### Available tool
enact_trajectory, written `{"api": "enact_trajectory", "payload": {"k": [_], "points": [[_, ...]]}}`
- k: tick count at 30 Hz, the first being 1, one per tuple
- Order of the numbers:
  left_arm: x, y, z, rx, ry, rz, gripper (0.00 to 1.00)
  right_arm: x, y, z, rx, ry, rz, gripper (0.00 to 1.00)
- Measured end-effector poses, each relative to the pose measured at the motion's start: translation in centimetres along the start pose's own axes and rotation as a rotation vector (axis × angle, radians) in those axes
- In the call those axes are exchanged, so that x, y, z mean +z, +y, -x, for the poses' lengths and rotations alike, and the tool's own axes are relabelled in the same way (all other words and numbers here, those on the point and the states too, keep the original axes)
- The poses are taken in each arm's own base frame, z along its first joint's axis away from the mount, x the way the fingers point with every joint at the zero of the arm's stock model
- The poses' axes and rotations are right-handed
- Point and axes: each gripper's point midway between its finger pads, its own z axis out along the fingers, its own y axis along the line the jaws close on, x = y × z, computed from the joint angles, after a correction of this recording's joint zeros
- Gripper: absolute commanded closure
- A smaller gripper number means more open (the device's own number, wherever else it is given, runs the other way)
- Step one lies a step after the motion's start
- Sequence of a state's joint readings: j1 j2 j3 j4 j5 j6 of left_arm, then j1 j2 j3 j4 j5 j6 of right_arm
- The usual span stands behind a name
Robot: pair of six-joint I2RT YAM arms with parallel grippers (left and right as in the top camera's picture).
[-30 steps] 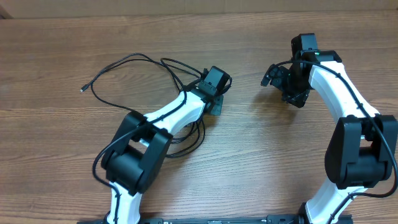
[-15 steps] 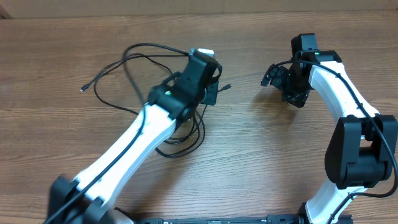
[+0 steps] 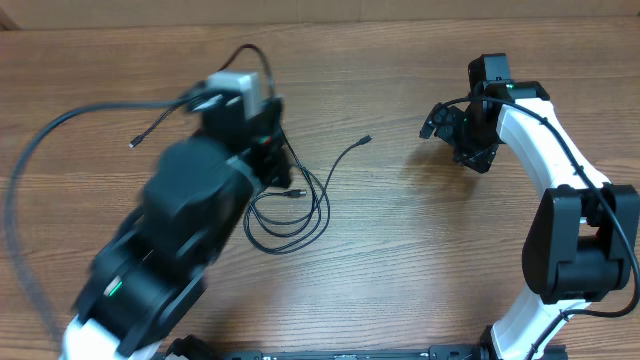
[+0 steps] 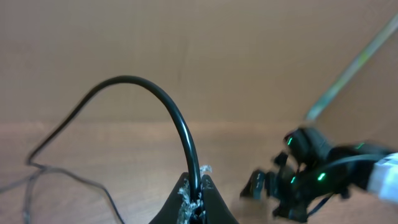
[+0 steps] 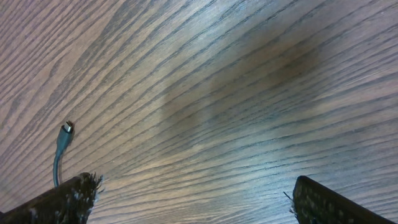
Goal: Untangle cables
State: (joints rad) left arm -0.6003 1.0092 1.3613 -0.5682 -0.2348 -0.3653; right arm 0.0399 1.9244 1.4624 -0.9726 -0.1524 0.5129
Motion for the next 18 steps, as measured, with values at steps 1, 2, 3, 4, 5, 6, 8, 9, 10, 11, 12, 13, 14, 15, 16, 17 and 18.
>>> {"api": "enact_trajectory", "payload": {"k": [1,2,3,4,5,6,8,9,10,11,12,13,14,15,16,17,18], "points": [[-1.2,0.2,0.8,-0.008,-0.033,0.001,0.95,0.0,0.0,0.0,0.000,0.000,0.001,0.00],[-2.2,0.4,1.5,-0.015,-0.063,0.002,0.95,0.0,0.0,0.0,-0.001,0.000,0.001,0.00],[-3.4,0.6,2.3,-0.023,-0.096,0.002,0.96,0.0,0.0,0.0,0.000,0.000,0.001,0.00],[-4.4,0.8,2.8,-0.029,-0.120,0.001,0.96,0.0,0.0,0.0,-0.001,-0.001,0.000,0.00],[-5.4,1.0,3.3,-0.035,-0.141,0.000,0.96,0.0,0.0,0.0,-0.001,-0.001,0.000,0.00],[-6.2,1.2,3.5,-0.039,-0.153,0.000,0.96,0.0,0.0,0.0,0.000,0.000,0.001,0.00],[-7.6,1.7,3.6,-0.046,-0.162,0.004,0.96,0.0,0.0,0.0,-0.001,0.000,0.001,0.00],[-8.0,2.0,3.3,-0.051,-0.154,0.011,0.96,0.0,0.0,0.0,0.000,0.000,0.001,0.00],[-8.2,2.2,2.9,-0.055,-0.136,0.019,0.96,0.0,0.0,0.0,0.000,0.000,0.001,0.00],[-8.2,2.5,2.3,-0.057,-0.111,0.031,0.96,0.0,0.0,0.0,0.000,-0.001,0.000,0.00],[-8.0,2.9,1.4,-0.057,-0.076,0.049,0.96,0.0,0.0,0.0,-0.001,-0.001,0.001,0.00],[-7.7,3.3,0.3,-0.056,-0.033,0.074,0.96,0.0,0.0,0.0,0.000,0.000,0.000,0.00],[-7.4,3.7,-0.5,-0.053,0.001,0.099,0.96,0.0,0.0,0.0,0.000,0.000,0.001,0.00],[-7.0,4.4,-1.6,-0.053,0.044,0.138,0.96,0.0,0.0,0.0,0.000,0.000,0.001,0.00],[-6.7,5.2,-2.7,-0.053,0.086,0.186,0.96,0.0,0.0,0.0,0.000,0.000,0.001,0.00],[-6.4,6.0,-3.7,-0.052,0.124,0.236,0.96,0.0,0.0,0.0,0.000,0.000,0.000,0.00],[-6.1,7.3,-5.0,-0.055,0.172,0.315,0.96,0.0,0.0,0.0,0.000,0.000,0.001,0.00]]}}
